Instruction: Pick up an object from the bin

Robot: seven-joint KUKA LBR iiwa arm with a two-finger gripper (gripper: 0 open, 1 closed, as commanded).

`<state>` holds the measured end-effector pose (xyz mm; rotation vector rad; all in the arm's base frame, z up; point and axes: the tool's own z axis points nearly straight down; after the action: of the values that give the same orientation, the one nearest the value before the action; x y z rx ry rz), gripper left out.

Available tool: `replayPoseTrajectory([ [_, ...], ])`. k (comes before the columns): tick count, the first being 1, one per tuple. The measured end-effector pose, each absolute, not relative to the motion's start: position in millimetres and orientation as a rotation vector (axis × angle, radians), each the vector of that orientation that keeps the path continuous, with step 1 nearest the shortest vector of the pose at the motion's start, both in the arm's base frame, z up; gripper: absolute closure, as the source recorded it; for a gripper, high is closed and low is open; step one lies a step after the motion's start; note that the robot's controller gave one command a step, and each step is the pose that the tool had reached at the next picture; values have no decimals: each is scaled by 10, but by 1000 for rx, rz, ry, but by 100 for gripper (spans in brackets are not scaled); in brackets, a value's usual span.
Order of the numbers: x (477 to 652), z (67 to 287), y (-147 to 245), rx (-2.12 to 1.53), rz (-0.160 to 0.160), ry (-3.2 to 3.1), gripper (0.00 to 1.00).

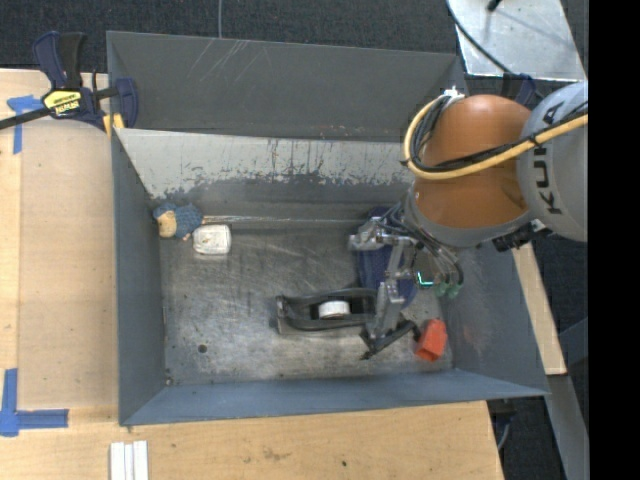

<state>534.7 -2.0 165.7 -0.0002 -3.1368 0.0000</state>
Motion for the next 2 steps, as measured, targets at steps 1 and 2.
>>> replayPoseTrajectory([
  [1, 5419, 884, -92, -60, 0, -3136, 0],
  [2, 5416, 922, -101, -58, 3, -3133, 100],
])
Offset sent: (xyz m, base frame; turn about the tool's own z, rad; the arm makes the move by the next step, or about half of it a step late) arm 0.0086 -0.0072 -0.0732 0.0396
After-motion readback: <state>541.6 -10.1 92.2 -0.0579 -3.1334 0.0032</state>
